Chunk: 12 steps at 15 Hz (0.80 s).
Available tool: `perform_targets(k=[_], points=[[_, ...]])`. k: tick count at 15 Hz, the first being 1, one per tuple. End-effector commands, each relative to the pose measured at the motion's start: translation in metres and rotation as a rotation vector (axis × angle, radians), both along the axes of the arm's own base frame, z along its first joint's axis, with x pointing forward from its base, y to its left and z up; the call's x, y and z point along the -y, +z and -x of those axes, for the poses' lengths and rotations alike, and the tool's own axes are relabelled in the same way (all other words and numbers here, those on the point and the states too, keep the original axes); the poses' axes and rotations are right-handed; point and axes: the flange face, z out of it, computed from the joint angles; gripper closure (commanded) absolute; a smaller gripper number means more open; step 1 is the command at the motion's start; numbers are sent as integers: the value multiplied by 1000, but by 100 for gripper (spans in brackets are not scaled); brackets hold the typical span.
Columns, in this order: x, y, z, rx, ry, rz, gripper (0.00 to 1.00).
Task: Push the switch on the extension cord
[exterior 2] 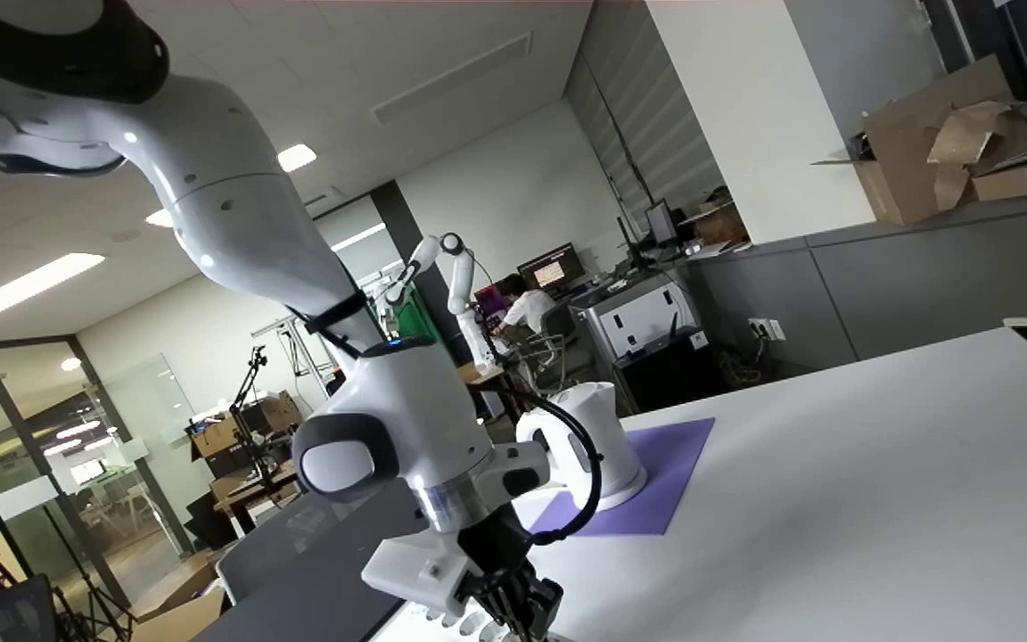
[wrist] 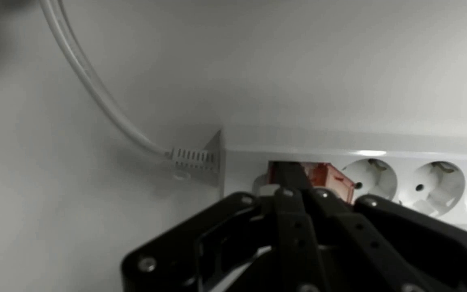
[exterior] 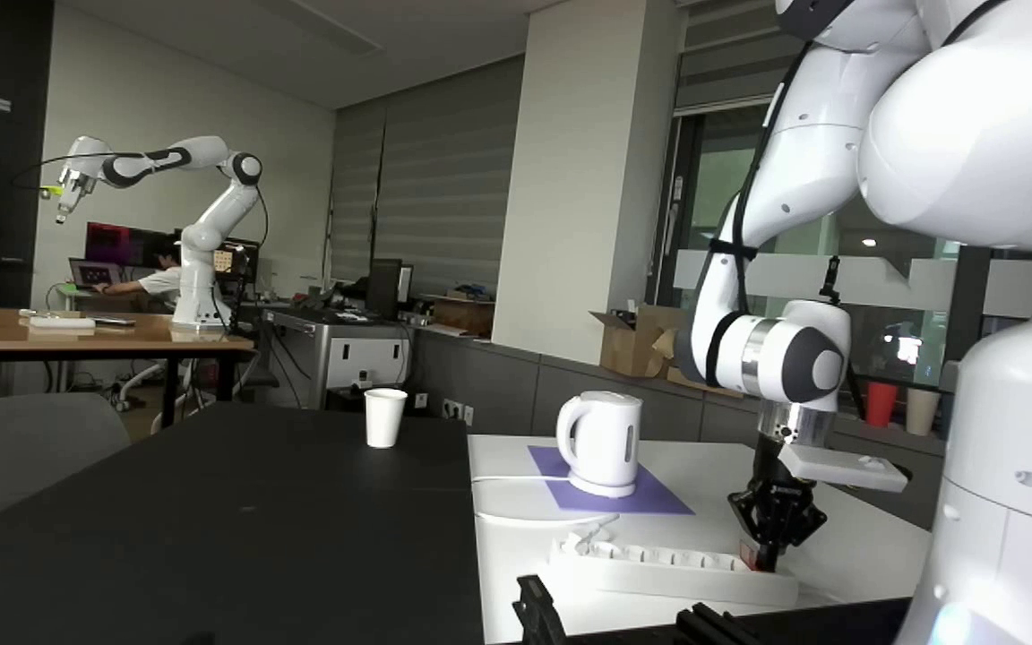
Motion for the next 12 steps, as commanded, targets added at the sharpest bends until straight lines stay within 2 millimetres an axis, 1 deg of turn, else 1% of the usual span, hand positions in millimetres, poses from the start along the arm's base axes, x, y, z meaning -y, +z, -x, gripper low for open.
perform_targets(k=[1,3,4,5,6,10,12], points=[[-20,-10,6,48,37,86,100],[-33,-12,10,104,47,127,100],[-22,-1,4,84,67,140,100],[-24,-4,9,90,72,128,100],[-21,-2,9,90,75,106,100],[-22,16,8,119,60,81,100],[-29,27,8,139,53,73,100]])
